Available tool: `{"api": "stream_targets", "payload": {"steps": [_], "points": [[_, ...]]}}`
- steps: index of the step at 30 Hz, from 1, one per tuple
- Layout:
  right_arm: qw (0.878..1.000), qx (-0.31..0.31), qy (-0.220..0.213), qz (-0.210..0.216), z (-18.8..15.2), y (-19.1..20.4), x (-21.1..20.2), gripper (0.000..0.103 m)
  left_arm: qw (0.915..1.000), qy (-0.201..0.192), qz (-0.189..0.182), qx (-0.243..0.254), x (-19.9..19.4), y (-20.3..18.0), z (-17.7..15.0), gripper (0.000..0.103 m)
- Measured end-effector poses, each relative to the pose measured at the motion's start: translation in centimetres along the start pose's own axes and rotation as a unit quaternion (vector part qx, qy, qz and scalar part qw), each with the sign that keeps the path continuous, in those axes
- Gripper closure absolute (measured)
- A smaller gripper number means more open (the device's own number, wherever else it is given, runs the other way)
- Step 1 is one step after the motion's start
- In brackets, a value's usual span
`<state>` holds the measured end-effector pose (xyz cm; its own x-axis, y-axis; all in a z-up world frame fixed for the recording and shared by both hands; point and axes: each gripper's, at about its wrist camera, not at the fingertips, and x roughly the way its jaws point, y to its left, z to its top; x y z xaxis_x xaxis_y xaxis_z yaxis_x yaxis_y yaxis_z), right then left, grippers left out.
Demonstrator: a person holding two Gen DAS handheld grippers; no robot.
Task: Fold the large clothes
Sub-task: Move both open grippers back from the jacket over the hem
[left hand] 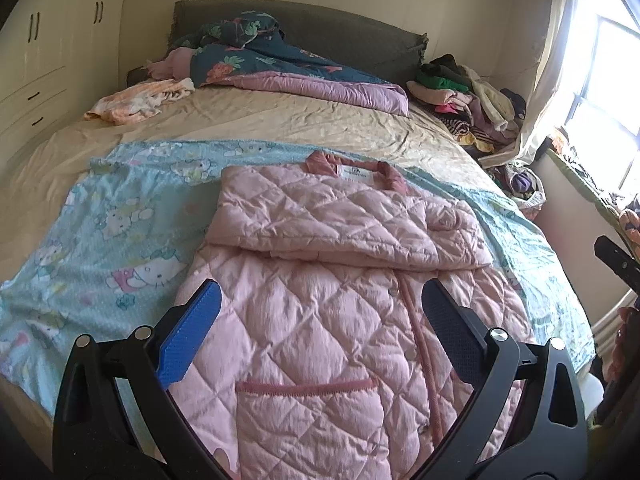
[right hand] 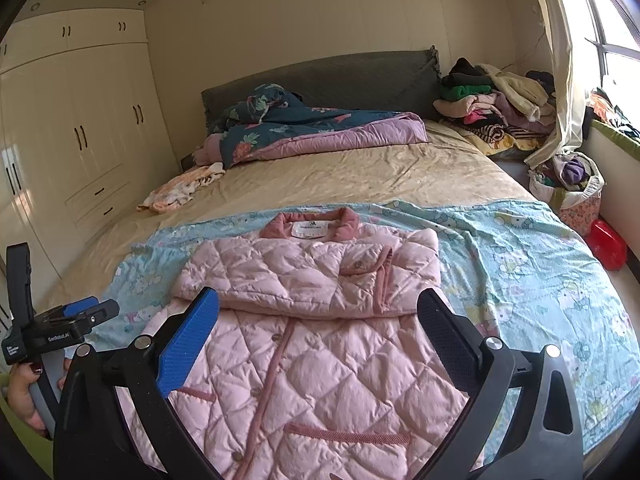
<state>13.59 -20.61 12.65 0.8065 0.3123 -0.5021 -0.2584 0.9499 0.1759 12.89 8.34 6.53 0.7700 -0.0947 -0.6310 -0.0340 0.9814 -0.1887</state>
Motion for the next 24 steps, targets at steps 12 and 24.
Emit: {"api": "stream_targets", "payload": {"steps": [12,24], "points": [[1.000,-0.001,0.022,-0.018,-3.5,-2.1,-0.3,0.004,0.9997,0.017,0.015,0.010,0.7,0.3,-3.7,0.009],[0.998,0.007,0.057,-0.035,-7.0,-4.4,0.2,0.004,0.9991,0.033,0.021,0.014,1.5,1.1,-7.2,0.009]]}}
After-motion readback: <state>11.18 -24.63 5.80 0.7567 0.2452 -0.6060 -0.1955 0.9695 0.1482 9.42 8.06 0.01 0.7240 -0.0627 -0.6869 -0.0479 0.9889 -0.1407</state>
